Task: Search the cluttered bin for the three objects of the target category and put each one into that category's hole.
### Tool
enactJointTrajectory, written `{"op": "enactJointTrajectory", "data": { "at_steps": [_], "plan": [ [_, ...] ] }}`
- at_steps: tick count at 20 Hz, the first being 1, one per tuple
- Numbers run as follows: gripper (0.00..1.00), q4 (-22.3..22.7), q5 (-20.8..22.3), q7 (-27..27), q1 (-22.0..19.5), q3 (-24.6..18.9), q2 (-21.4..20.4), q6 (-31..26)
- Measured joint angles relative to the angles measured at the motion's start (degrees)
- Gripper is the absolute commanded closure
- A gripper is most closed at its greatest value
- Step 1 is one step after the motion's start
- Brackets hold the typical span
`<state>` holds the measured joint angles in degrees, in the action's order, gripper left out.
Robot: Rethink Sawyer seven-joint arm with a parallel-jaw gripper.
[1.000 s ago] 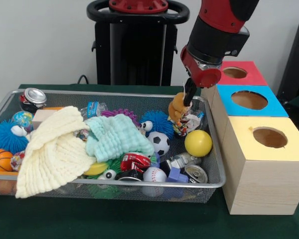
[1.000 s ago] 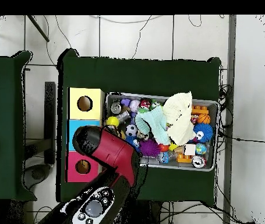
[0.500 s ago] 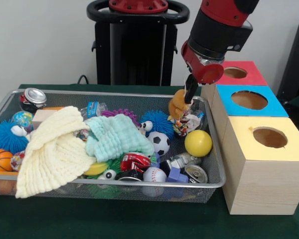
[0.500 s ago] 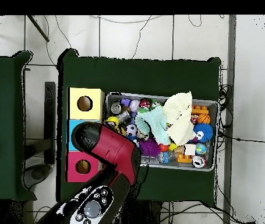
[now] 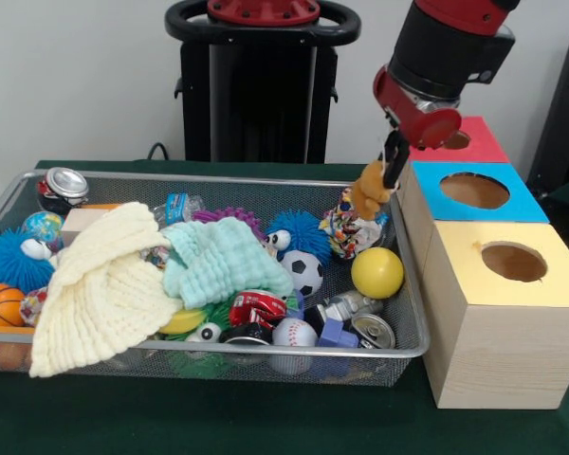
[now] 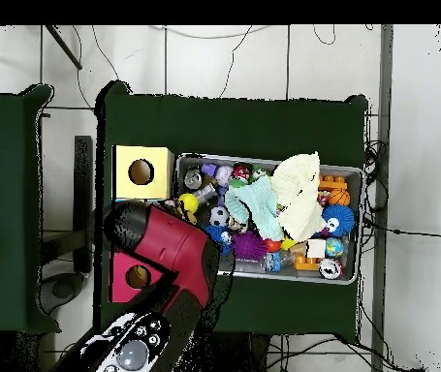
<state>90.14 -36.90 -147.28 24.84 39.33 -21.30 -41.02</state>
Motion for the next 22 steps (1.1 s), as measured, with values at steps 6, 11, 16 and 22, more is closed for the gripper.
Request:
{"op": "enactJointTrajectory", "data": {
  "at_steps": [6, 11, 16, 22],
  "plan": [
    [1.00, 0.2, 0.0, 0.0, 2.6, 0.6, -1.9, -1.5],
    [1.00, 0.4, 0.0, 0.0, 3.8, 0.9, -3.4, -2.4],
    [1.00, 1.5, 0.0, 0.0, 4.5, 0.9, -4.9, -2.5],
    [1.00, 4.8, -0.1, 0.0, 5.0, 0.8, -6.8, -2.5]
  ]
}}
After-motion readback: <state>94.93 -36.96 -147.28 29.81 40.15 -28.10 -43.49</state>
